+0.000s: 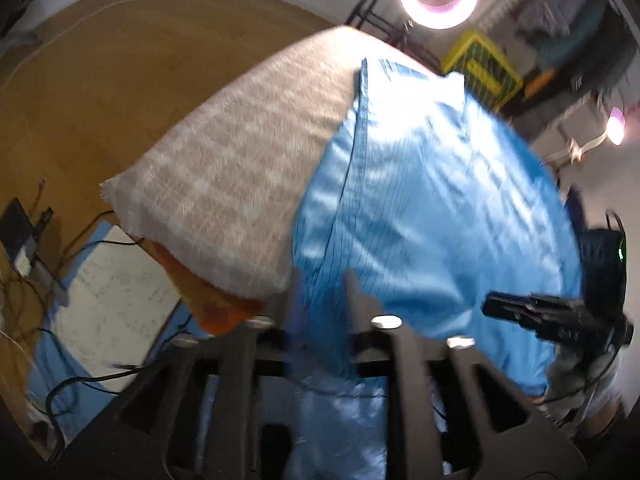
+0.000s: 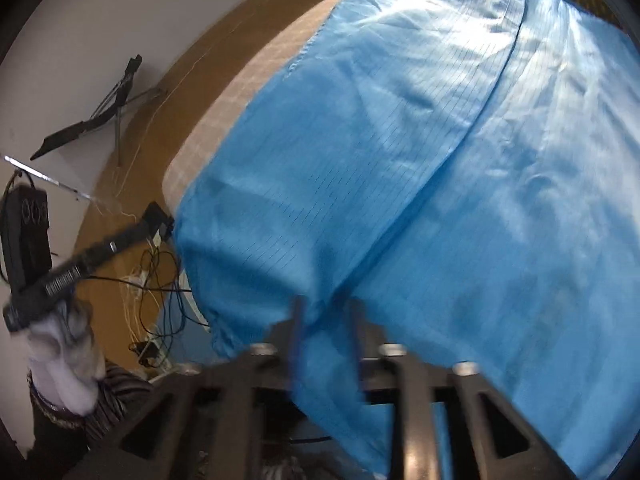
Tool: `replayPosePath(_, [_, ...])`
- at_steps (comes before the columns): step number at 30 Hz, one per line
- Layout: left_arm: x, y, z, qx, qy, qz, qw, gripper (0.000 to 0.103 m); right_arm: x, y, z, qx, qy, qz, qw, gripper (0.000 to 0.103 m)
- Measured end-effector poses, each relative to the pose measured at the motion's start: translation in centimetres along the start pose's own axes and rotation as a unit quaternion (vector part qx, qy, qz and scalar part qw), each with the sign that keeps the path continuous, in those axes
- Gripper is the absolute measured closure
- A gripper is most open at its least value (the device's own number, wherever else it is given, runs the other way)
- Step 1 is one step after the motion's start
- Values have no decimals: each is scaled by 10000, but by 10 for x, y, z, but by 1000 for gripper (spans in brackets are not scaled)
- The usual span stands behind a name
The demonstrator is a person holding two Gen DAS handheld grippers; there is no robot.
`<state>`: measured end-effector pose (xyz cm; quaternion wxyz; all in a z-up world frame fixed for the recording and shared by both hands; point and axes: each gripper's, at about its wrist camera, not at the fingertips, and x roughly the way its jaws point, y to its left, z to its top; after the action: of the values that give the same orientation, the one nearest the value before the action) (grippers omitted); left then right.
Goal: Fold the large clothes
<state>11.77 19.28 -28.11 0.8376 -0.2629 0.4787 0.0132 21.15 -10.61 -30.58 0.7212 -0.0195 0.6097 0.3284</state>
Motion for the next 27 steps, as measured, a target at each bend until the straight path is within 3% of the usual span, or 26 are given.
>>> replayPosePath(5, [22,-8,-3,-66,293,-59,9995,71,-59,4,13,-254,-806,94,9964,64])
replayPosePath(7, [31,-13,-6,19,403,0,9992,71,-73,11,34,-220,-1143,253,9929,61])
replayPosePath(10, [38,-16,-9,83,472,176,9987,71,-73,22,57,-218,-1262,459,9907,57])
replayPosePath(15, [43,-11,-8,-99,424,184,9989,71,-23,49,110,-147,-1141,374,9927,56])
replayPosePath(19, [42,-6,-7,-163,390,119,9990,72,11,48,133,29,-969,201,9951,56])
replayPosePath(22, [42,-3,-10,-147,378,110,9991,84,35,41,154,256,-898,172,9955,56])
replayPosePath(27, [43,5,-11,-145,403,-42,9991,95,75,39,184,302,-668,-141,9972,56])
